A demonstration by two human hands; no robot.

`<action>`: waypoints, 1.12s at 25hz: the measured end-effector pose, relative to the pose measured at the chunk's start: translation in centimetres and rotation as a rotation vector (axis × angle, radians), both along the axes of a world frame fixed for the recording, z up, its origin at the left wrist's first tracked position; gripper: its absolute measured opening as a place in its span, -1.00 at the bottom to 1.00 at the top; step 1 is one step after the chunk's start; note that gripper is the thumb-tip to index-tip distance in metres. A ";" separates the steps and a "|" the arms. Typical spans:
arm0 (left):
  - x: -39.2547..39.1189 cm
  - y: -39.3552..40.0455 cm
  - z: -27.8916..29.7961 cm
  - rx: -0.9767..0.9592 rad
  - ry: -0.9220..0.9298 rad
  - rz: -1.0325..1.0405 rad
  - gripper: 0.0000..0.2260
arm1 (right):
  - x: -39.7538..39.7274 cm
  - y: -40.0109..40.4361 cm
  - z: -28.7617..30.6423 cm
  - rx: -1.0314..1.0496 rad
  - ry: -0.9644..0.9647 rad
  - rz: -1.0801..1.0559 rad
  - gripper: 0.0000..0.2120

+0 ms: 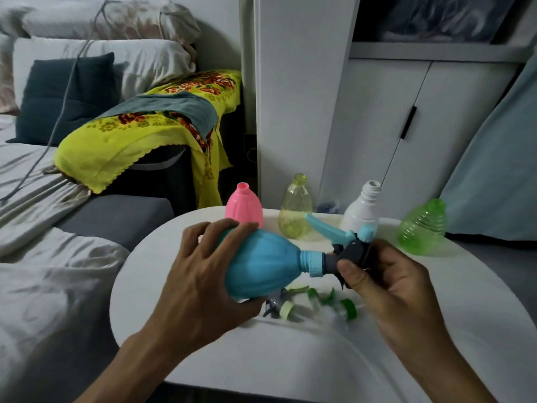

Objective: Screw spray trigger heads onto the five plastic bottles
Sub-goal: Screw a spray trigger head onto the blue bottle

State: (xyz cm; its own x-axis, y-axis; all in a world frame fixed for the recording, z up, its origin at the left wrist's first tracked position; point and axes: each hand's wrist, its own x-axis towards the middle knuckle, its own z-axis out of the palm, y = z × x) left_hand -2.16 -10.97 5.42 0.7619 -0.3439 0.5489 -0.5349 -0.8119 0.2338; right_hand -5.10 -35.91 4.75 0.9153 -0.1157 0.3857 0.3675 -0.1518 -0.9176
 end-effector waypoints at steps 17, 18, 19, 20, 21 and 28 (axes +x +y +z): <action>-0.5 -0.1 0.2 0.001 0.028 -0.020 -0.20 | -0.5 0.5 -0.4 -0.642 -0.183 -0.222 -0.54; -0.5 0.0 0.3 -0.003 0.044 -0.013 -0.19 | -0.4 0.2 -0.4 -0.755 -0.167 -0.203 -0.44; -0.4 0.1 0.3 -0.001 0.058 -0.009 -0.18 | -0.3 -0.1 -0.4 -0.855 -0.164 -0.195 -0.38; -0.4 0.2 0.2 0.007 0.071 -0.010 -0.18 | -0.1 -0.4 -0.4 -0.946 -0.184 -0.210 -0.34; -0.5 0.3 0.2 0.018 0.082 -0.017 -0.18 | 0.1 -0.8 -0.5 -1.024 -0.226 -0.250 -0.34; -0.9 0.5 0.6 0.026 0.109 -0.088 -0.22 | 0.4 -1.0 -0.4 -1.121 -0.481 -0.174 -0.69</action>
